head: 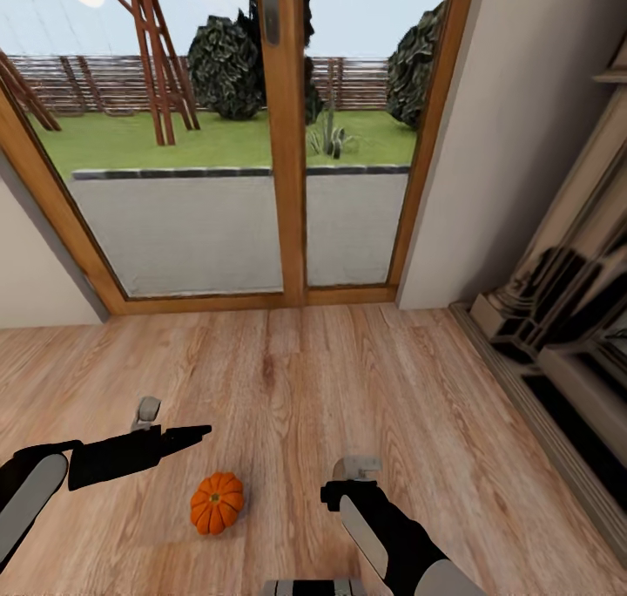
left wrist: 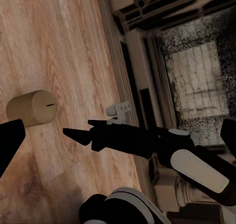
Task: Place each of the two pumpkins and all three candles from the living room inside a cabinet in the living room (use any cabinet), then make sure every cabinet is closed, and position the cauldron so it is next to a table in the living room.
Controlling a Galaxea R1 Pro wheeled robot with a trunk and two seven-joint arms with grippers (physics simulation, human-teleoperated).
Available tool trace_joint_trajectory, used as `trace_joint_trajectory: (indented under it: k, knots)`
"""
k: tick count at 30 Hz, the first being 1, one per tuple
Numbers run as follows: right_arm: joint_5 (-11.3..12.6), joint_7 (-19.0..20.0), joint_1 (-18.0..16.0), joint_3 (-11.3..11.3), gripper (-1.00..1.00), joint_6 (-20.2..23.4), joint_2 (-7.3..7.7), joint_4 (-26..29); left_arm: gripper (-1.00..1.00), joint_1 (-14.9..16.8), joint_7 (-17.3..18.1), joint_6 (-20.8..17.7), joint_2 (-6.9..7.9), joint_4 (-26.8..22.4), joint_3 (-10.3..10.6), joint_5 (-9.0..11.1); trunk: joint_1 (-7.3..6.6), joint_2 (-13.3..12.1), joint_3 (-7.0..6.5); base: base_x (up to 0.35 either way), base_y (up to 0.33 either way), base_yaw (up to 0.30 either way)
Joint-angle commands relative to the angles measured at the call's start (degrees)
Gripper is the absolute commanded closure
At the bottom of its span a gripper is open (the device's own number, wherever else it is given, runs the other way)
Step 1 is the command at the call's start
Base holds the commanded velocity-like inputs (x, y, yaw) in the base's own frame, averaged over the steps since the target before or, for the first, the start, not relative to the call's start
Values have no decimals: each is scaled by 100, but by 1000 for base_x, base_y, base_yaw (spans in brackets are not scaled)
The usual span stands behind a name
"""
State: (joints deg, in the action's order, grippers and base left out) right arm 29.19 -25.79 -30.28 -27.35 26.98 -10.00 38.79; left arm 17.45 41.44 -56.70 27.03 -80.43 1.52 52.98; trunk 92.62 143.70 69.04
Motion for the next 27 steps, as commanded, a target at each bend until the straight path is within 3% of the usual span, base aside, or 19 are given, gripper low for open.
trace_joint_trajectory:
  k: [1, 19, 27]
  knots:
    - [43, -49, -4, -16, -100, 12, 3, 5, -100, 4, 13, -24, 4, 1, 5, 10, 1, 4, 28, 0, 0, 0]
    - [28, -153, -4, -10, -100, -27, 7, -11, -100, 4, 13, -18, 4, 1, -2, -3, 48, 28, 426, 0, 0, 0]
    - [7, -328, -132, -7, -100, -187, 6, -372, -100, 4, 13, -16, 4, 1, -3, -7, 68, 39, 604, 0, 0, 0]
